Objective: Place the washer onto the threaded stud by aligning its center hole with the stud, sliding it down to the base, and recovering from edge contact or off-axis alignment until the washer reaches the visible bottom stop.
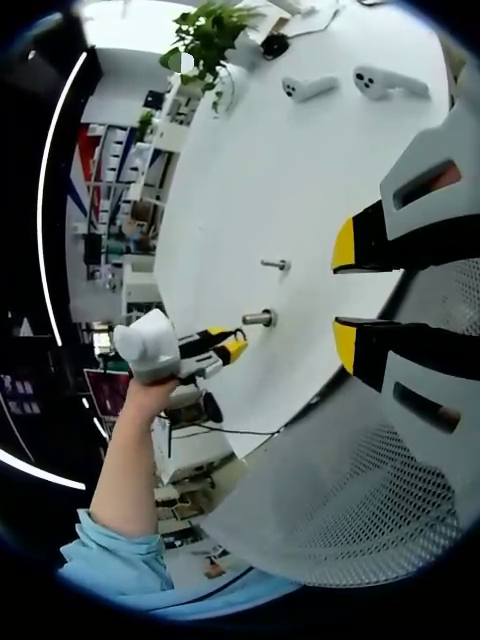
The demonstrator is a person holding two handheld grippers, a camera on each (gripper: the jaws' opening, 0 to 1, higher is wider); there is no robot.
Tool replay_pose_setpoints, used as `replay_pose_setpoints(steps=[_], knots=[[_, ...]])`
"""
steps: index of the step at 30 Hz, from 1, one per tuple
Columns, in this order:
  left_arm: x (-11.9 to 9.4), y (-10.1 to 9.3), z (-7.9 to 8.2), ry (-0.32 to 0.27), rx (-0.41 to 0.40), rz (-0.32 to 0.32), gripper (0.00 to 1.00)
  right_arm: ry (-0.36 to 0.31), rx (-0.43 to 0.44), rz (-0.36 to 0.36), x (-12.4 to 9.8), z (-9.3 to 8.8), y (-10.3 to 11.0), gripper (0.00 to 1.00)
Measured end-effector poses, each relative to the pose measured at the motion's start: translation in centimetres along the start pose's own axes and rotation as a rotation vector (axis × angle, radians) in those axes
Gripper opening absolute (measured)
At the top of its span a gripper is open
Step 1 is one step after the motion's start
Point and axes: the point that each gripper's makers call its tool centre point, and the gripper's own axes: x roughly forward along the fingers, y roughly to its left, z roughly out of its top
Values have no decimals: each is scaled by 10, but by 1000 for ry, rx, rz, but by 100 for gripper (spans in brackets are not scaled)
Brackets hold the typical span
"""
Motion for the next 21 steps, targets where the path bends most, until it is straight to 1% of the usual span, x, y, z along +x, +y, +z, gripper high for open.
replay_pose_setpoints(steps=[5, 11, 21], knots=[[3, 6, 10, -4, 2, -1, 20, -2, -2, 1, 0, 0, 0, 20], [10, 10, 17, 7, 20, -7, 20, -2, -1, 1, 0, 0, 0, 20], [22, 12, 18, 42, 28, -34, 20, 7, -1, 6, 1, -1, 1, 20]])
